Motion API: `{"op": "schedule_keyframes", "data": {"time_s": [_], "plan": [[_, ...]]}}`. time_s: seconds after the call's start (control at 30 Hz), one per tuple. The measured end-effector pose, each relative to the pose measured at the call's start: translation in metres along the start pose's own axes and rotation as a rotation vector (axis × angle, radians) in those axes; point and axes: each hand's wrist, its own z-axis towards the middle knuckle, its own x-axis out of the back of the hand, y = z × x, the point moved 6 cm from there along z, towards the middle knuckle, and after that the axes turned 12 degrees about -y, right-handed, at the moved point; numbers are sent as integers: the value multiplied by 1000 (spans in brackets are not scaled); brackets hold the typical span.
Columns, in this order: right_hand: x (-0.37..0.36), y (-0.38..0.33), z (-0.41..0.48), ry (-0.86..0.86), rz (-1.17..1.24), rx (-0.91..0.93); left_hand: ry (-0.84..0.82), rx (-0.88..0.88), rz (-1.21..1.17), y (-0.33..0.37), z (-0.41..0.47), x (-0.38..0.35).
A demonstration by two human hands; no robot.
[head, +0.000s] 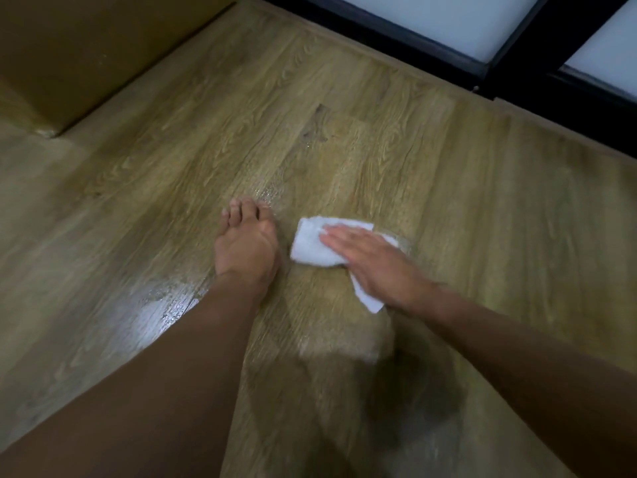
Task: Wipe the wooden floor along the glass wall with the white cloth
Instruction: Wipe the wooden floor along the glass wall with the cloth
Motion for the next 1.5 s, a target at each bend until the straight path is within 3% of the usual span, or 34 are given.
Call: {"op": "schedule_keyframes", "data": {"time_s": [0.13, 0.2, 0.33, 0.43, 0.5, 0.6, 0.67, 0.83, 0.93, 0.97, 1.13, 1.17, 1.23, 1.37, 1.43, 1.5], "plan": [[37, 68, 23, 179, 116, -393, -55, 38, 7, 5, -1, -1], [33, 59, 27, 220, 143, -517, -81, 45, 17, 5, 0, -2], [11, -19, -13, 210, 27, -289, -115, 57, -19, 10, -1, 4], [15, -18, -35, 115, -87, -177, -132, 79, -9, 15, -2, 3], [24, 8, -30, 93, 15, -270, -143, 75, 17, 16, -3, 1], [35, 48, -13, 251, 230, -543, -100, 66, 127, 14, 0, 1], [28, 46, -4, 239, 231, -658, -38, 22, 173, 12, 3, 6], [-16, -46, -40, 162, 205, -271, -16, -503, 168, 50, -21, -3], [-12, -43, -71, 84, 125, -84, -28, -522, 270, 56, -29, -19], [-3, -23, -72, 113, 118, -118, -42, -511, 290, 57, -30, -22], [22, 65, -59, 237, 224, -665, -163, -450, 346, 71, -29, -13], [17, 58, -58, 217, 174, -677, -190, -434, 331, 76, -29, -10], [0, 21, -68, 182, 101, -505, -210, -458, 347, 89, -33, -6], [-22, -21, -125, 130, 194, -255, -238, -511, 440, 110, -37, -15], [-9, -2, -131, 106, 237, -245, -265, -484, 439, 112, -35, -18], [10, 32, -124, 169, 268, -374, -270, -457, 476, 113, -31, -18]]}}
